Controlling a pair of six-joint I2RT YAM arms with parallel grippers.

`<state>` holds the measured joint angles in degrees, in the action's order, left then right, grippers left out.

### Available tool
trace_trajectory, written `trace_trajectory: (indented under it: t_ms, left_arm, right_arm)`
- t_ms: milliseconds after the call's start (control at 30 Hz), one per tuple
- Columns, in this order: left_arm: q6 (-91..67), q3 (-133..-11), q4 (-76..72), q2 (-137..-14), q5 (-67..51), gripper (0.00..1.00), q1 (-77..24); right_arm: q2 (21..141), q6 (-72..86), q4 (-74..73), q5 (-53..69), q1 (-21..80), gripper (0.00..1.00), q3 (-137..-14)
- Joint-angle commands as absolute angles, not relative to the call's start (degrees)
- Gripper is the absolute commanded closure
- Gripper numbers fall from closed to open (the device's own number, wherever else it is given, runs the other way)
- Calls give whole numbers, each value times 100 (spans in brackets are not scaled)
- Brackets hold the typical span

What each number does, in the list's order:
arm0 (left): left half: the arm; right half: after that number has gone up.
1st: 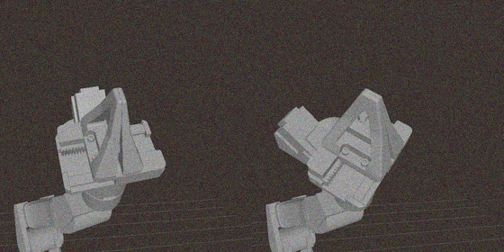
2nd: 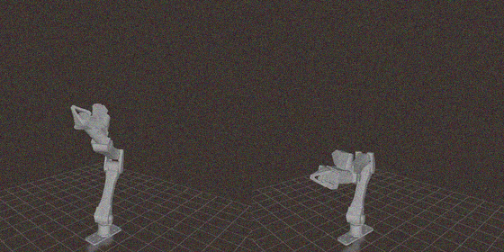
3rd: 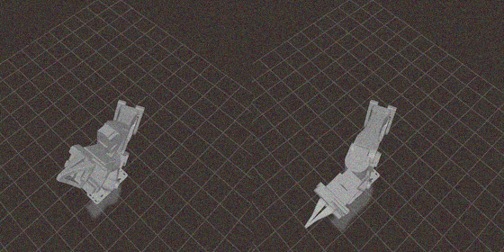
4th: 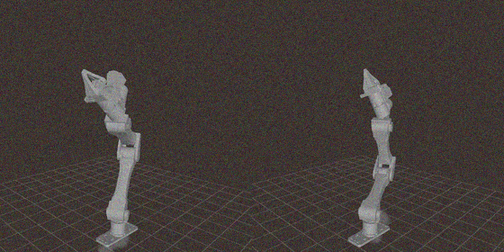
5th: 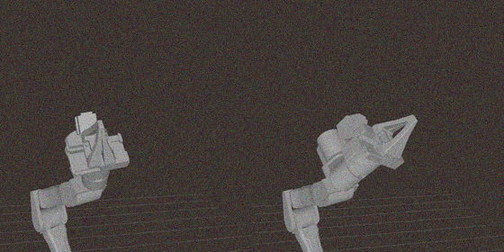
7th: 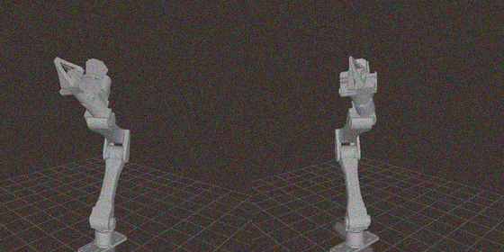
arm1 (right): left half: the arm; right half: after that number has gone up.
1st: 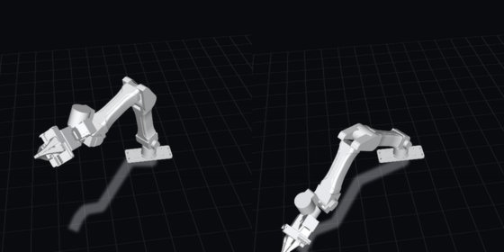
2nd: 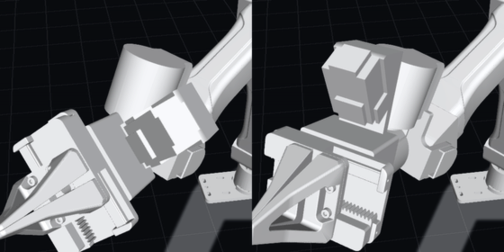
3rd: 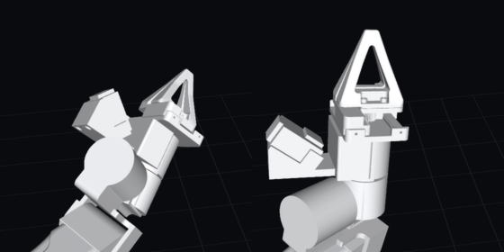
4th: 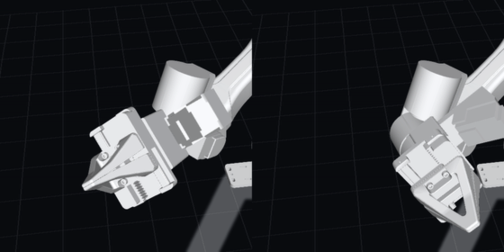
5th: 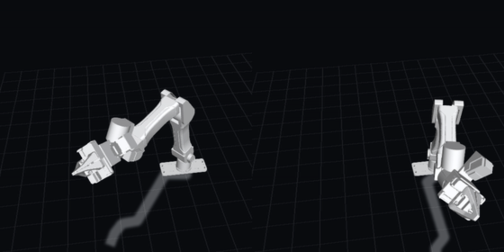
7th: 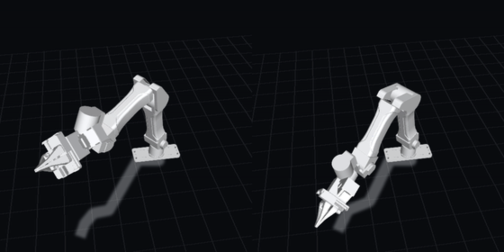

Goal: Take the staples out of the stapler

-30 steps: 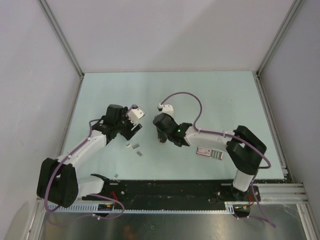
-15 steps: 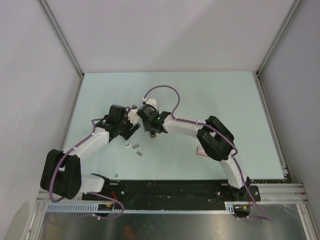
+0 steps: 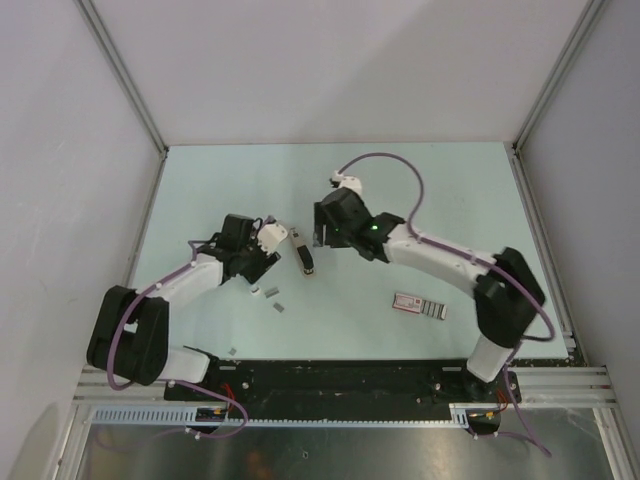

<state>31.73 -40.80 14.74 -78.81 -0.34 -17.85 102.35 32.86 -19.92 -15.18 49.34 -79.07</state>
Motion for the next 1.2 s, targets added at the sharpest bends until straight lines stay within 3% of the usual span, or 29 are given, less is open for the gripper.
trace_trajectory:
  t_ms: [0, 367, 733, 833, 867, 933, 1167]
  left_arm:
    - [3628, -3777, 1363, -7868, -22, 29, -1768]
    - [4600, -2893, 1614, -6803, 305, 28, -1750]
    - [4560, -2851, 1827, -6322, 629, 28, -1614]
    - [4407, -3113, 1936, -6066, 613, 26, -1566]
    - [4335, -3226, 2018, -5982, 574, 26, -1561]
    - [4191, -3498, 2221, -5846, 458, 26, -1559]
    - [3689, -4172, 2791, -5523, -112, 23, -1557]
  right_arm:
    - [9209, 3555, -2359, -1653, 4783, 29, -7198]
    - [7566, 4394, -3396, -1745, 3919, 27, -5121]
    - [6505, 5038, -4805, -2487, 3533, 26, -4669]
    - [6167, 5231, -5171, -2550, 3288, 18, -4562]
    - [6037, 5296, -5262, -2541, 3209, 9, -4509]
    - [5796, 5393, -5398, -2516, 3041, 3, -4397]
    - [5561, 5688, -5422, -2045, 2184, 1, -4269]
